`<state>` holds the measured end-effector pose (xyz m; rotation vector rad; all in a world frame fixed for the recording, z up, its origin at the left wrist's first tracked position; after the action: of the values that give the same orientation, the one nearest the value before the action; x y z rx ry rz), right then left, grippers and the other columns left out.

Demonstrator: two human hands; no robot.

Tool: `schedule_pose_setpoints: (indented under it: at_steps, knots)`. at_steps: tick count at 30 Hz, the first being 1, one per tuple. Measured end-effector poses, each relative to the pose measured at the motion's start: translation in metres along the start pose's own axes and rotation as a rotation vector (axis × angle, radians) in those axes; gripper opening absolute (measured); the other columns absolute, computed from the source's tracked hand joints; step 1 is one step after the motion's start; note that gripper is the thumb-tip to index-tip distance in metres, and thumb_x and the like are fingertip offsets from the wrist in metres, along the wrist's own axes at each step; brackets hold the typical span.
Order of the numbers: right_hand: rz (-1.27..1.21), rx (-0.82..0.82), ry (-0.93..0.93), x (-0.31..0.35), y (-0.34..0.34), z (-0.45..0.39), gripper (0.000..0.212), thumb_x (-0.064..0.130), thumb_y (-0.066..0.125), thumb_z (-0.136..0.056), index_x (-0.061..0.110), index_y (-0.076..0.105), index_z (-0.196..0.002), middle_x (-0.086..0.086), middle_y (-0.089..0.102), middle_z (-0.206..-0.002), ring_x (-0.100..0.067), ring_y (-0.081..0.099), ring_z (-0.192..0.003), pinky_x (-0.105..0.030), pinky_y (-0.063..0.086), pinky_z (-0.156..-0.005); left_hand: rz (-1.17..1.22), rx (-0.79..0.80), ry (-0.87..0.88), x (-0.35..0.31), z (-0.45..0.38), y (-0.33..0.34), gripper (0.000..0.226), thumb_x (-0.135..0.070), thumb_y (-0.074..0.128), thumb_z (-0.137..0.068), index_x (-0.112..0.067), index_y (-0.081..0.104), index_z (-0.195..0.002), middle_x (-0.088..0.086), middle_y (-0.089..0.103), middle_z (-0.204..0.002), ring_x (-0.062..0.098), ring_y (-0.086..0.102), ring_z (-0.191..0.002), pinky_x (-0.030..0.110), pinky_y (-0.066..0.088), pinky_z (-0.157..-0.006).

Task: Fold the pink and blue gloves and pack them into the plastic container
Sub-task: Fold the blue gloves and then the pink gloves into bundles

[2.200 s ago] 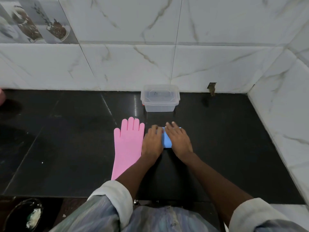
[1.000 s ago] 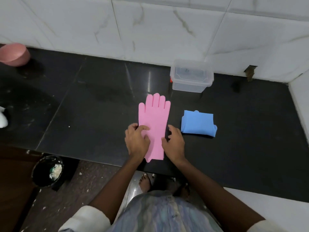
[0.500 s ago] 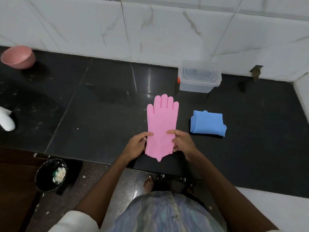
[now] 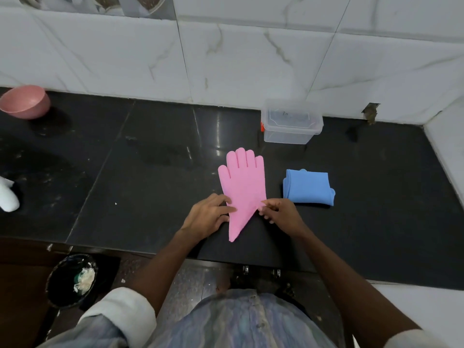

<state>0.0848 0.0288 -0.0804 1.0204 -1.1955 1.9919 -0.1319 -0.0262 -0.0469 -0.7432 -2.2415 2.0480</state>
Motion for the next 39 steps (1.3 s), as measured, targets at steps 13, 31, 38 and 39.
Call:
schedule_pose_setpoints:
  at_steps: [13, 31, 38, 39]
  knots:
    - [-0.01, -0.35, 0.216, -0.012, -0.005, 0.006, 0.046, 0.028, 0.069, -0.097, -0.003, 0.058, -0.065, -0.01, 0.056, -0.059, -0.019, 0.053, -0.057, -0.043, 0.058, -0.069, 0.676, -0.058, -0.84, 0.031, 0.013, 0.029, 0.035, -0.034, 0.065, -0.096, -0.009, 0.071, -0.072, 0.0, 0.072, -0.06, 0.012, 0.065, -0.056, 0.042, 0.063, -0.073]
    - [0.864, -0.127, -0.474, 0.054, 0.018, -0.003, 0.058, -0.002, 0.067, -0.081, 0.015, 0.067, -0.136, -0.008, 0.063, -0.141, -0.029, 0.058, -0.126, -0.045, 0.058, -0.094, 0.361, -0.158, -0.669, 0.024, 0.016, 0.016, 0.024, -0.034, 0.077, -0.081, -0.033, 0.055, -0.091, -0.019, 0.061, -0.096, 0.001, 0.061, -0.075, 0.021, 0.044, -0.059]
    - [1.032, 0.05, -0.57, 0.042, 0.024, 0.01, 0.062, 0.015, 0.065, -0.084, 0.01, 0.059, -0.145, -0.01, 0.055, -0.154, -0.03, 0.051, -0.142, -0.046, 0.043, -0.113, -0.062, 0.062, -0.135, 0.005, -0.02, 0.014, 0.058, -0.01, 0.059, -0.095, -0.028, 0.056, -0.15, -0.007, 0.05, -0.16, 0.017, 0.05, -0.143, 0.035, 0.051, -0.106]
    - [1.042, 0.025, -0.6, 0.045, 0.023, 0.011, 0.054, 0.011, 0.066, -0.087, 0.007, 0.063, -0.141, -0.013, 0.06, -0.149, -0.032, 0.057, -0.137, -0.047, 0.048, -0.109, -0.052, 0.085, -0.134, 0.006, -0.021, 0.016, 0.061, -0.009, 0.058, -0.096, -0.028, 0.053, -0.153, -0.008, 0.048, -0.162, 0.016, 0.047, -0.145, 0.035, 0.049, -0.109]
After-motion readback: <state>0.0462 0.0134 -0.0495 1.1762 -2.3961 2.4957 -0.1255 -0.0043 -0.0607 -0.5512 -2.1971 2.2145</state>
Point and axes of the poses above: each hand's wrist, its own z-axis away from the middle knuckle, its own y-axis out of the palm, x = y × z, the point moved 8 cm from there along -z, towards the middle knuckle
